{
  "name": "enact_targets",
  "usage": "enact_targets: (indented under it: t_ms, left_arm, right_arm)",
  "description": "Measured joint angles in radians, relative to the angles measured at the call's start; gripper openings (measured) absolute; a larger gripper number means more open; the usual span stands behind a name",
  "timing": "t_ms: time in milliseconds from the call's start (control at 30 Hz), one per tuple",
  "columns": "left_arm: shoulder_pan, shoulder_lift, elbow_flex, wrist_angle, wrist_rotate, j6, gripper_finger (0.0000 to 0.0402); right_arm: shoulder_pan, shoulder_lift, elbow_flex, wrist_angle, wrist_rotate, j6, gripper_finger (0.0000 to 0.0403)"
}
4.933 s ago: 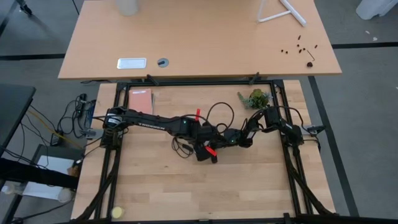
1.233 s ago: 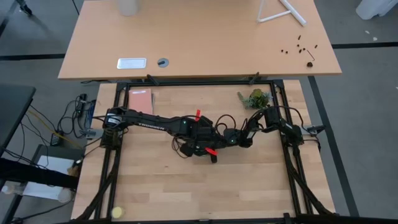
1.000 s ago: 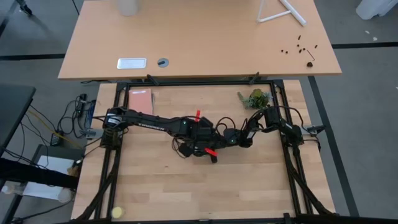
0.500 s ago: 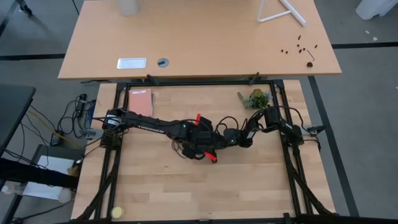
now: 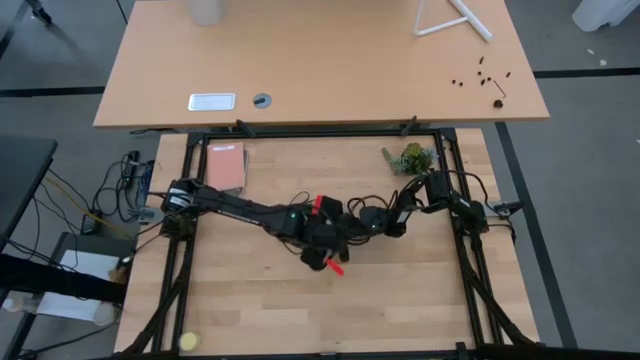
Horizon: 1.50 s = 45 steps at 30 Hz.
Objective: Screw lightbulb
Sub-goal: Remove the white lightbulb from the silver lamp
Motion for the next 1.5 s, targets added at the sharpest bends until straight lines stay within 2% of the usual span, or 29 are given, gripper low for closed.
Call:
enact_targets:
  t_ms: [100, 233, 400, 633, 967, 1067, 1133, 1333, 1500]
  left_arm:
    - [0.001, -0.003, 0.003, -0.027, 0.014, -0.048, 0.0307]
    - [0.001, -0.001, 0.007, -0.050, -0.038, -0.054, 0.0307]
    - [0.012, -0.001, 0.028, -0.073, 0.009, -0.036, 0.0308]
    - [0.012, 0.003, 0.112, -0.091, -0.011, -0.046, 0.0308]
    - [0.108, 0.001, 0.223, -0.385, 0.154, -0.405, 0.0308]
    - [0.136, 0.002, 0.221, -0.463, 0.215, -0.448, 0.0308]
    - [0.141, 0.001, 0.211, -0.461, 0.238, -0.425, 0.0310]
    - [0.140, 0.002, 0.159, -0.442, 0.234, -0.232, 0.0327]
    - [0.141, 0.002, 0.107, -0.369, 0.187, -0.091, 0.0344]
  right_arm:
    - [0.000, 0.000, 0.000, -0.001, 0.000, 0.003, 0.0179]
    - [0.000, 0.000, 0.000, -0.001, 0.000, 0.001, 0.0179]
    - [0.000, 0.000, 0.000, 0.000, 0.000, 0.000, 0.0179]
    - [0.000, 0.000, 0.000, 0.001, 0.000, 0.002, 0.0179]
    - [0.000, 0.000, 0.000, 0.001, 0.000, 0.004, 0.0179]
    - [0.000, 0.000, 0.000, 0.001, 0.000, 0.005, 0.0179]
    - [0.000, 0.000, 0.000, 0.001, 0.000, 0.004, 0.0179]
    - [0.000, 0.000, 0.000, 0.001, 0.000, 0.004, 0.0179]
    - [0.000, 0.000, 0.000, 0.001, 0.000, 0.002, 0.0179]
